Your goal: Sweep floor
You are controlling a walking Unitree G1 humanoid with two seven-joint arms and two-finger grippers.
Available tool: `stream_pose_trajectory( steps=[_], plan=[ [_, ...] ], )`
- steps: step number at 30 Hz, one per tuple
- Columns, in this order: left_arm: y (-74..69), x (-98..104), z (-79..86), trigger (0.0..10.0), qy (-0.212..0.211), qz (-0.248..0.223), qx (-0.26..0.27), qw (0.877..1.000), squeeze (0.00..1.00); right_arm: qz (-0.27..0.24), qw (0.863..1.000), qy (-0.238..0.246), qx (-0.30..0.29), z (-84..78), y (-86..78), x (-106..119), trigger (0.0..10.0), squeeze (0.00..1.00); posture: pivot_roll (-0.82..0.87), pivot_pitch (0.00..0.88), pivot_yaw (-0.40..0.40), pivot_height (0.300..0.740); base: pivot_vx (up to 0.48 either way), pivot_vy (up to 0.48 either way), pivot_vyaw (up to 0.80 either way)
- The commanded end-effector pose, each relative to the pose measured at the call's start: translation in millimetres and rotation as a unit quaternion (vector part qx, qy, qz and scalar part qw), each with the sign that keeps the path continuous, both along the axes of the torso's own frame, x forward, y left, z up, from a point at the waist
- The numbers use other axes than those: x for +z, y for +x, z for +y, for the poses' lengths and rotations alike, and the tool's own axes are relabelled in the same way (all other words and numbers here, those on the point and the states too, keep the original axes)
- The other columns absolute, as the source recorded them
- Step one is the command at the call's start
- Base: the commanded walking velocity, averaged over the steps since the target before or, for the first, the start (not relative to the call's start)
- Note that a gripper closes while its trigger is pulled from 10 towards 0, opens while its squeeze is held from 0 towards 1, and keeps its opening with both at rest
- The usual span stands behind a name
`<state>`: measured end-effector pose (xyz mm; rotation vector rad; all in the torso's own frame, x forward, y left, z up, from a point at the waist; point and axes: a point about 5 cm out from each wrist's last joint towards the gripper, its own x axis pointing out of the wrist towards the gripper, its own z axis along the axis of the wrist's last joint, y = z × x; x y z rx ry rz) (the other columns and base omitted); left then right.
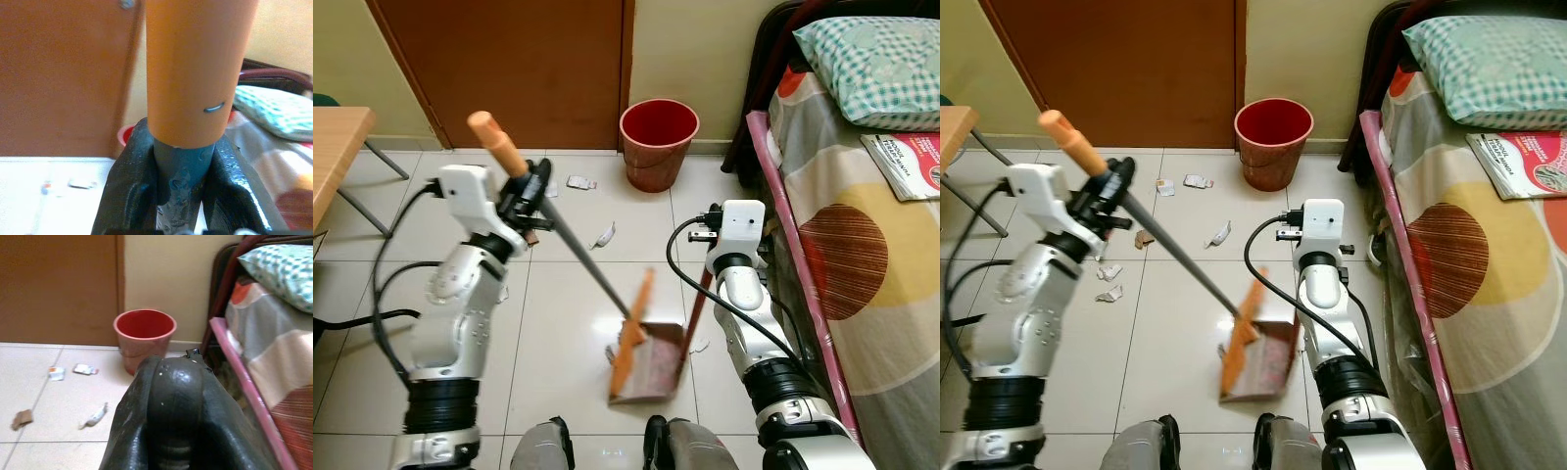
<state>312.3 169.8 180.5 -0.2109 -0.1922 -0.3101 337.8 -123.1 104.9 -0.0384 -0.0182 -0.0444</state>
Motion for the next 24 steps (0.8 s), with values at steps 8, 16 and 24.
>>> stream_pose_trajectory(
  steps=[8,16,24],
  plan=[
    [-4.7,-9.6,24.3,10.0,0.04,0.017,0.038,0.998,0.0,-0.005,1.0,0.009,-0.003,-13.3,-6.0,0.2,10.0,0.0,0.04,0.162,-0.046,0.74,0.0,0.0,0.0],
    [-16.6,-44.9,30.7,10.0,0.089,0.077,0.035,0.992,0.0,-0.011,1.0,0.01,-0.024,-34.7,-18.9,1.0,10.0,0.0,0.04,0.15,-0.046,0.74,0.0,0.0,0.0],
    [-32.7,-71.3,28.3,10.0,0.101,0.109,0.028,0.988,0.0,-0.049,0.998,0.027,-0.04,-52.6,-27.8,19.8,10.0,0.0,0.04,0.133,-0.042,0.74,0.0,0.0,0.0]
  ],
)
